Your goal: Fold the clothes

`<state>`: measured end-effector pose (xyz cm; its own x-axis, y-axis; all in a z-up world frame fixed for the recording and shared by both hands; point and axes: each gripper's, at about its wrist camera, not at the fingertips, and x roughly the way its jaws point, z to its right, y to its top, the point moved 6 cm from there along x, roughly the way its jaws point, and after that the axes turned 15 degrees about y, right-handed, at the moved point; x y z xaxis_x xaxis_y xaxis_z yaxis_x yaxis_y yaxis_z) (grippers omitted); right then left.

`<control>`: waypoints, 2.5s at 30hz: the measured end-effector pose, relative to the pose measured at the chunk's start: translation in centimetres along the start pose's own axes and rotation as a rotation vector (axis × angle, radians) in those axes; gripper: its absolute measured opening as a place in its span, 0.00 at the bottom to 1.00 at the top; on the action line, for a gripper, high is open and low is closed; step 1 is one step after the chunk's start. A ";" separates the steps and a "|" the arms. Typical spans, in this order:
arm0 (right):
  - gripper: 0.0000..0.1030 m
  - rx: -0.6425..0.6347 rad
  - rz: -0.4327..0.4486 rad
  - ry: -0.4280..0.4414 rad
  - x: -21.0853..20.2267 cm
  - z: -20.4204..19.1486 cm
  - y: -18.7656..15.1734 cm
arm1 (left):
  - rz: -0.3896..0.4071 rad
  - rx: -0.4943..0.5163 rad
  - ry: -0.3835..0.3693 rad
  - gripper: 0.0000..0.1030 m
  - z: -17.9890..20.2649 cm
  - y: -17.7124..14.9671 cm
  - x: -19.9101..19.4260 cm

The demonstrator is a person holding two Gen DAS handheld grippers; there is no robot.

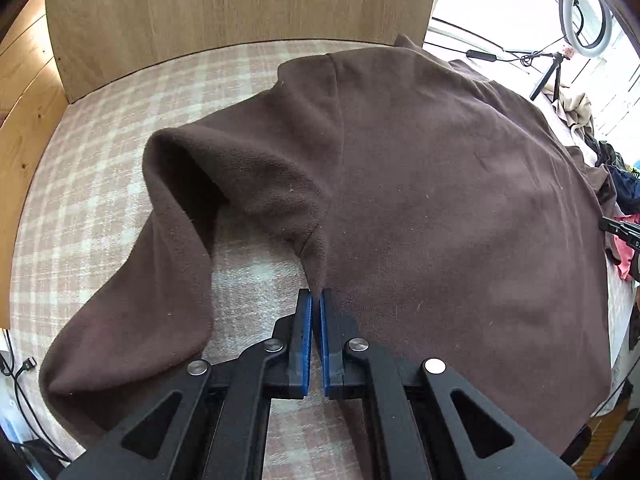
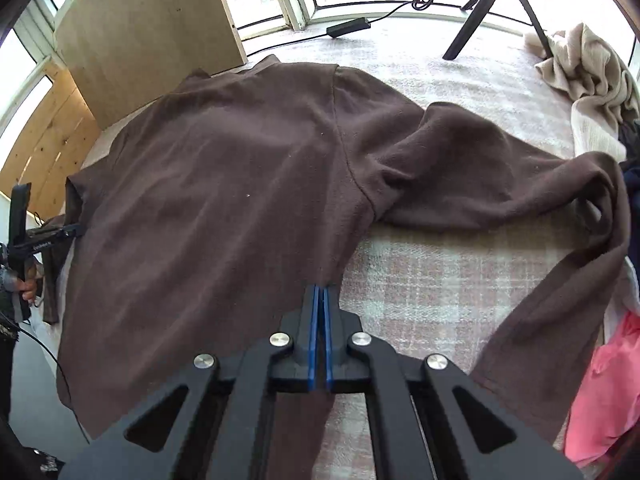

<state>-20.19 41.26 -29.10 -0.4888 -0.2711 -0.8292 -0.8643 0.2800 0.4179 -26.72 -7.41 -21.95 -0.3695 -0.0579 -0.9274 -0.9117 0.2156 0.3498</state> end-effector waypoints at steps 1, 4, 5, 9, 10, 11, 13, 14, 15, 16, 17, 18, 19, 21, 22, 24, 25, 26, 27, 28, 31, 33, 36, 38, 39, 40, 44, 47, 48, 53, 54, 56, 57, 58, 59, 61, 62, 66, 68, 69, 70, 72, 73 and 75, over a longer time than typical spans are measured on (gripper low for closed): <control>0.02 0.015 -0.010 -0.010 0.1 0.6 -0.2 | -0.006 -0.001 -0.004 0.03 0.0 -0.1 0.2; 0.04 0.029 -0.019 -0.033 -0.1 1.0 -0.4 | -0.009 0.029 0.021 0.09 0.2 -0.2 0.6; 0.13 0.033 -0.010 -0.049 -0.7 0.8 -0.4 | -0.011 0.035 0.022 0.10 0.1 -0.2 0.4; 0.35 0.037 0.014 -0.038 -2.9 -1.2 -1.5 | -0.019 0.015 0.008 0.22 -1.1 -1.6 -1.5; 0.37 0.034 0.015 -0.012 -3.4 -1.9 -2.2 | -0.025 0.002 -0.014 0.22 -1.4 -2.3 -2.1; 0.37 0.029 0.005 -0.004 -3.7 -2.6 -3.1 | -0.050 -0.022 -0.068 0.23 -1.4 -3.6 -2.6; 0.43 0.035 -0.016 0.000 -3.6 -3.5 -5.5 | -0.096 -0.043 -0.144 0.24 -0.8 -6.4 -3.6; 0.43 0.051 -0.029 0.007 -3.5 -3.6 -6.9 | -0.112 -0.040 -0.159 0.25 -0.1 -7.8 -4.1; 0.43 0.068 -0.043 0.019 -2.9 -4.0 -8.2 | -0.124 -0.036 -0.169 0.26 0.5 -9.1 -4.4; 0.43 0.078 -0.053 0.021 -2.7 -4.0 -9.4 | -0.133 -0.031 -0.179 0.26 1.3 -10.3 -4.7; 0.43 0.086 -0.061 0.013 -2.5 -4.0 -10.6 | -0.132 -0.027 -0.180 0.27 1.8 -11.2 -4.8; 0.43 0.093 -0.068 0.021 -2.3 -4.0 -11.5 | -0.130 -0.022 -0.181 0.28 2.4 -12.0 -5.0; 0.43 0.101 -0.076 0.030 -2.1 -4.0 -12.4 | -0.129 -0.017 -0.182 0.30 3.0 -12.9 -5.2; 0.44 0.099 -0.068 0.036 -1.7 -4.1 -13.4 | -0.103 -0.006 -0.160 0.29 3.5 -14.1 -5.7; 0.44 0.095 -0.064 0.052 -1.6 -4.3 -13.5 | -0.096 -0.011 -0.161 0.23 3.7 -14.3 -5.8; 0.37 0.083 -0.059 0.089 -1.4 -5.0 -13.5 | -0.084 -0.011 -0.165 0.04 4.0 -14.3 -5.8; 0.03 0.076 -0.061 0.109 -1.4 -5.4 -13.4 | -0.078 0.000 -0.157 0.03 3.9 -14.3 -6.0; 0.03 0.069 -0.062 0.129 -1.4 -5.7 -13.4 | -0.071 -0.005 -0.152 0.03 3.6 -14.2 -6.6; 0.03 0.048 -0.051 0.120 -2.2 -6.1 -13.1 | -0.064 -0.010 -0.148 0.03 3.2 -14.0 -7.2; 0.03 0.025 -0.038 0.107 -3.1 -6.4 -12.8 | -0.054 -0.015 -0.144 0.03 2.9 -13.9 -7.8; 0.02 0.034 -0.037 0.058 -3.8 -5.3 -12.9 | -0.031 -0.009 -0.112 0.03 2.1 -14.2 -8.2; 0.02 0.046 -0.067 0.024 -2.9 -4.2 -13.5 | -0.087 -0.016 -0.113 0.03 2.6 -14.7 -6.0; 0.06 0.031 -0.091 0.009 -2.4 -4.6 -14.1 | -0.082 -0.017 -0.073 0.09 3.0 -14.5 -5.6; 0.33 0.049 -0.074 0.030 -3.4 -4.9 -14.3 | -0.087 -0.028 -0.076 0.19 2.6 -15.1 -6.7; 0.43 0.071 -0.053 0.049 -4.4 -4.8 -14.7 | -0.091 -0.036 -0.085 0.26 2.3 -15.6 -7.3; 0.51 0.094 -0.032 0.069 -5.5 -4.7 -15.2 | -0.098 -0.046 -0.094 0.28 2.1 -16.1 -7.9; 0.51 0.140 -0.051 0.104 -7.6 -4.9 -19.3 | -0.156 -0.074 -0.142 0.35 3.0 -20.5 -9.5; 0.51 0.165 -0.105 0.127 -7.0 -5.7 -22.4 | -0.160 -0.048 -0.150 0.36 4.4 -22.7 -9.6; 0.51 0.169 -0.122 0.138 -6.6 -6.0 -23.2 | -0.162 -0.040 -0.152 0.36 4.8 -23.4 -9.6; 0.10 0.105 -0.170 0.199 -5.4 -8.0 -24.3 | -0.169 -0.031 -0.174 0.03 5.4 -23.7 -10.0; 0.10 0.098 -0.161 0.215 -6.0 -8.3 -24.0 | -0.151 -0.033 -0.177 0.03 5.0 -23.5 -10.9; 0.09 0.059 -0.129 0.212 -7.7 -8.8 -23.4 | -0.115 -0.039 -0.181 0.03 4.1 -23.1 -12.7; 0.09 0.051 -0.126 0.212 -8.2 -8.9 -23.4 | -0.106 -0.044 -0.180 0.03 3.6 -23.3 -13.2; 0.09 0.050 -0.134 0.202 -8.2 -8.6 -23.8 | -0.114 -0.050 -0.185 0.03 3.5 -23.7 -13.0; 0.09 0.051 -0.161 0.187 -7.6 -8.2 -24.4 | -0.133 -0.045 -0.189 0.03 3.7 -24.1 -12.2; 0.10 0.040 -0.206 0.137 -6.2 -7.7 -25.1 | -0.187 -0.011 -0.156 0.03 4.2 -25.1 -10.2; 0.10 0.032 -0.222 0.118 -5.8 -7.5 -25.3 | -0.192 -0.010 -0.151 0.03 4.4 -25.1 -9.8; 0.24 -0.006 -0.255 0.054 -6.5 -7.6 -24.8 | -0.204 0.007 -0.116 0.12 4.3 -24.8 -9.7; 0.26 -0.018 -0.224 0.050 -7.8 -7.8 -23.8 | -0.173 0.000 -0.096 0.14 3.1 -24.3 -11.3; 0.26 -0.018 -0.182 0.064 -8.7 -7.9 -23.0 | -0.155 -0.006 -0.087 0.12 2.5 -24.0 -12.1; 0.27 -0.019 -0.140 0.077 -9.6 -8.1 -22.2 | -0.120 -0.024 -0.083 0.12 2.0 -23.1 -12.9; 0.33 -0.042 -0.071 0.092 -9.3 -8.4 -20.1 | -0.067 -0.050 -0.106 0.12 2.0 -21.3 -13.9; 0.34 -0.056 -0.048 0.092 -8.6 -8.5 -19.1 | -0.047 -0.055 -0.111 0.12 2.5 -20.3 -13.9; 0.34 -0.080 -0.031 0.088 -6.7 -8.7 -17.6 | -0.007 -0.039 -0.146 0.12 4.5 -18.6 -13.2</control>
<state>-2.75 30.10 -27.68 -0.4672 -0.3588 -0.8081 -0.8841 0.1967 0.4238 -4.13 -6.30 -16.78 -0.3358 0.0841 -0.9382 -0.9214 0.1773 0.3457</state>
